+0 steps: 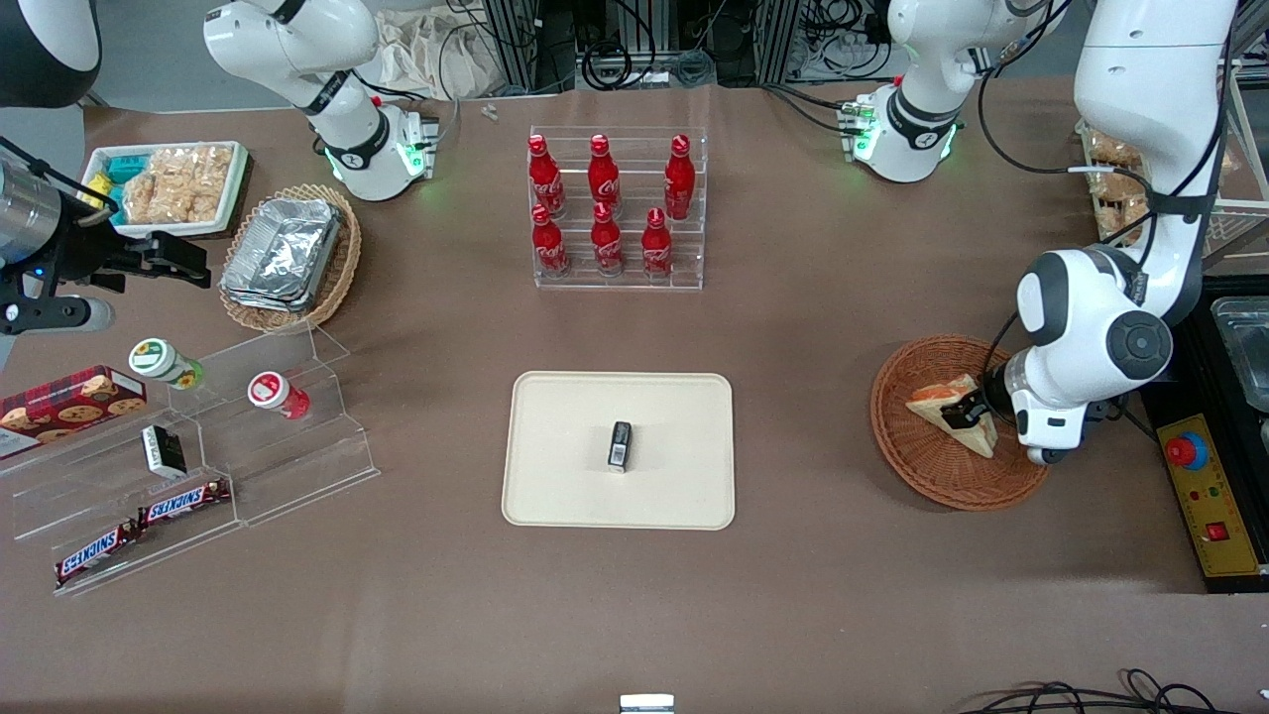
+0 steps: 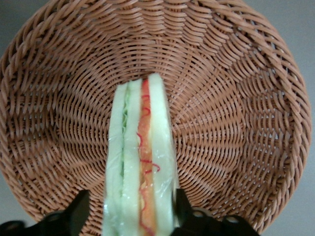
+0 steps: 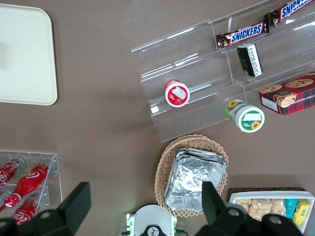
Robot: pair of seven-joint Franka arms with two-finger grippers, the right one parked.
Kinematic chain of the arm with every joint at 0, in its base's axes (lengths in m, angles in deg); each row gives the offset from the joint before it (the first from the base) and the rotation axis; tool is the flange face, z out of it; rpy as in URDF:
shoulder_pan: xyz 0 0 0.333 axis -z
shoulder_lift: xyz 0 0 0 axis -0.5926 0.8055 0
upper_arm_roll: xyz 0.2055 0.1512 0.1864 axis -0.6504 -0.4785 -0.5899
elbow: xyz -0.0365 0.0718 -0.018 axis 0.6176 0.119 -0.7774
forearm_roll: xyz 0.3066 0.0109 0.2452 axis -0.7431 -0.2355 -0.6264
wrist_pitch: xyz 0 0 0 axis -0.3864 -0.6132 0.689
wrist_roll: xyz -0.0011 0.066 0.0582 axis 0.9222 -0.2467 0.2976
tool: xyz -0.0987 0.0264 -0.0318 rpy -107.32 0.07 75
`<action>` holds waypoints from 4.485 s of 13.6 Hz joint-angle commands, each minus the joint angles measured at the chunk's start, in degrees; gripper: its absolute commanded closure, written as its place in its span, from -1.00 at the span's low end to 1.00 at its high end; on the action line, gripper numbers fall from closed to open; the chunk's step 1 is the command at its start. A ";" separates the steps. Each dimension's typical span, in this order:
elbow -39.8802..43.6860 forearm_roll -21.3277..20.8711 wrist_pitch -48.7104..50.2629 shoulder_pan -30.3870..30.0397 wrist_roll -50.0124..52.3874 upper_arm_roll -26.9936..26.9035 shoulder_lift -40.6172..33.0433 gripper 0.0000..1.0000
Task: Place sandwich from basket to tray
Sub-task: 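Lower the left gripper and close it on the sandwich's crust edge, then lift the sandwich up out of the basket with the left gripper, then carry the sandwich over to the cream tray beside the black box, then lower the sandwich onto the tray and open the left gripper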
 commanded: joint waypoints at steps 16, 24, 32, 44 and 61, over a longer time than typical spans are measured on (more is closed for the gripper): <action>32.25 -2.13 38.93 3.95 0.27 0.91 -1.70 0.31; 34.02 -2.31 43.26 4.13 -12.50 7.58 -1.87 0.32; 34.02 -7.66 32.91 4.13 -9.61 24.18 3.12 0.25; 34.37 -19.17 12.16 12.83 -4.59 28.60 22.98 0.25; 39.82 -24.63 13.45 12.92 6.14 28.24 29.07 -1.00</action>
